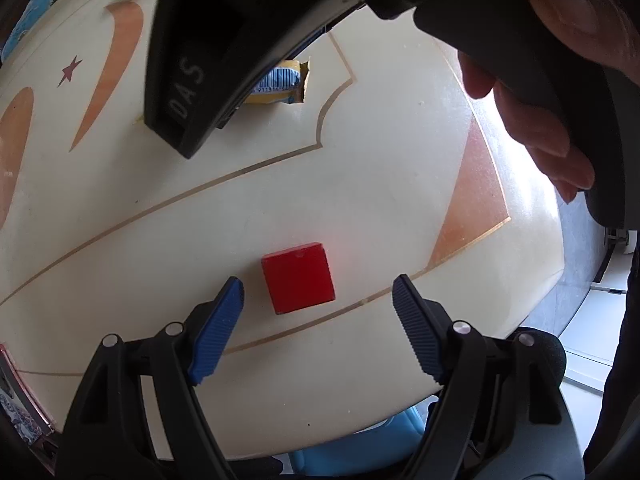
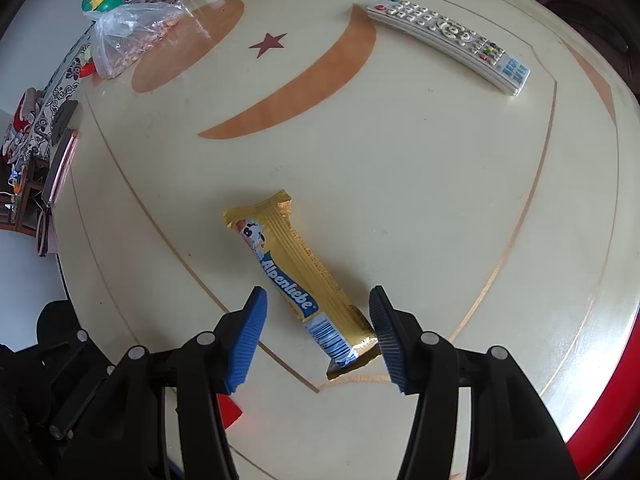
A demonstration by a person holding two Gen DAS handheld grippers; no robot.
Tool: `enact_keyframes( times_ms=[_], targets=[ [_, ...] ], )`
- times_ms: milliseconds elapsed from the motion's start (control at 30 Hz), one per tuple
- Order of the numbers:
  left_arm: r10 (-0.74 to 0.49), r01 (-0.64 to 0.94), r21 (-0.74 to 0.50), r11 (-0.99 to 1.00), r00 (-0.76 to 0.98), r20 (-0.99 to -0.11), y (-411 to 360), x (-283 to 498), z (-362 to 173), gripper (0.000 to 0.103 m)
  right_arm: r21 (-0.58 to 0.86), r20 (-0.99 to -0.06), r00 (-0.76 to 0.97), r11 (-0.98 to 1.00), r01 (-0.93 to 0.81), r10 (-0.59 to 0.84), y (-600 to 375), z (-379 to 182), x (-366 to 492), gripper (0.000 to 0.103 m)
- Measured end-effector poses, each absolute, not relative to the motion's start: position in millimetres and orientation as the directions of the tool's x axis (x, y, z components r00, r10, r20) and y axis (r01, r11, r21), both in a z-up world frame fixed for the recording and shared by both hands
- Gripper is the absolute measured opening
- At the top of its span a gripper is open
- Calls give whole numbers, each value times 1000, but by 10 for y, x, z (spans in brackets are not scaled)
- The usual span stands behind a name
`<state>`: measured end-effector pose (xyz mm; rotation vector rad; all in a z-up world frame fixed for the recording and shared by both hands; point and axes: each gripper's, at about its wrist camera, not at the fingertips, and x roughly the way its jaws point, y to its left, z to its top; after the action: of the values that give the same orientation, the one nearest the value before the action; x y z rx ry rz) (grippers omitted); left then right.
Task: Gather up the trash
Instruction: 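Grasp the red cube with the left tool while the right tool grasps the yellow candy bar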
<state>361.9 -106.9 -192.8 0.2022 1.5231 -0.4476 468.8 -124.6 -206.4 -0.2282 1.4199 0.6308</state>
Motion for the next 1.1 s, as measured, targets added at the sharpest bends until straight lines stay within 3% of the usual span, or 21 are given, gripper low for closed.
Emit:
enact_keyframes(
  times_ms=[367, 433, 533, 667, 733, 833, 1100],
  targets=[
    [-160, 381, -141, 914, 18, -987, -1097, 3600, -2022, 75, 182, -966, 66, 836, -518, 251, -1244, -2054, 4660, 51],
    [-170, 367, -146, 919, 32, -985, -1075, 3587, -2051, 66, 166, -967, 81, 843, -511, 240, -1243, -2055, 4653, 49],
    [-178, 353, -151, 923, 45, -983, -1068, 3561, -2082, 64, 119, -972, 118, 857, -501, 204, -1258, -2065, 4642, 38],
    [-179, 340, -149, 928, 58, -982, -1043, 3563, -2079, 59, 70, -973, 159, 868, -491, 168, -1259, -2084, 4634, 34],
    [-165, 339, -133, 932, 68, -984, -1024, 3562, -2070, 51, 50, -973, 176, 883, -466, 148, -1280, -2093, 4651, 28],
    [-167, 332, -136, 933, 65, -984, -996, 3571, -2064, 42, 70, -972, 172, 895, -440, 160, -1325, -2098, 4662, 25],
    [-171, 327, -143, 934, 56, -984, -917, 3617, -2050, 34, 103, -970, 164, 918, -383, 177, -1434, -2097, 4634, 24]
  ],
)
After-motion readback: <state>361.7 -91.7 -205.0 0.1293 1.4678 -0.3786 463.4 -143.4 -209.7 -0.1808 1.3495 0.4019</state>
